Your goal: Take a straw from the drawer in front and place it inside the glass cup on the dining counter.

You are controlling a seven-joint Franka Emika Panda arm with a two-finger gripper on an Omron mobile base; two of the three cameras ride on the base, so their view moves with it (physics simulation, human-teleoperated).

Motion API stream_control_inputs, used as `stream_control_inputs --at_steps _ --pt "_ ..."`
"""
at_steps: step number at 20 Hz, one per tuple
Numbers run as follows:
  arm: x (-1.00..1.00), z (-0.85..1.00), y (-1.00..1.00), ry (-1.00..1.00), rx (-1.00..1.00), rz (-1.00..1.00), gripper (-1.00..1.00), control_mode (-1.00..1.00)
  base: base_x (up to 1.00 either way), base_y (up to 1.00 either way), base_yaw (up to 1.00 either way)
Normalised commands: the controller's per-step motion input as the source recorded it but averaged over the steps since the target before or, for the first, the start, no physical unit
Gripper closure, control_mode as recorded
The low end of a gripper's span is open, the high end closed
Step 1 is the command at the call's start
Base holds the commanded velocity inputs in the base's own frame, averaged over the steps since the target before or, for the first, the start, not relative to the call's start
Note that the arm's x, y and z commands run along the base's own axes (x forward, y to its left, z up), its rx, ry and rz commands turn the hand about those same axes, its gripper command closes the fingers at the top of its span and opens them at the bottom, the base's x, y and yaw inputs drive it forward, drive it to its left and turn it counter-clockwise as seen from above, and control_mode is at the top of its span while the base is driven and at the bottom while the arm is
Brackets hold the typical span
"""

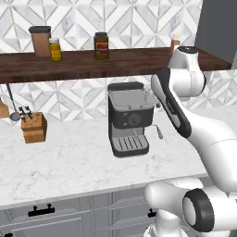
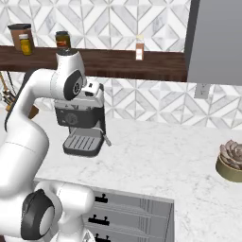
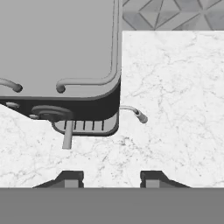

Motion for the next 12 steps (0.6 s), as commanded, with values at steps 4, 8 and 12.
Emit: stream_control_inputs --at_steps 4,8,12 --pt "0.0 0.0 0.0 0.0 0.0 0.0 -1.0 1.0 -0.09 0.0 0.0" --pt "0.0 0.0 0.0 0.0 0.0 0.0 -1.0 1.0 -0.64 0.17 -0.03" --pt "0.0 0.0 0.0 0.0 0.0 0.0 -1.0 1.0 -0.49 0.44 -0.22"
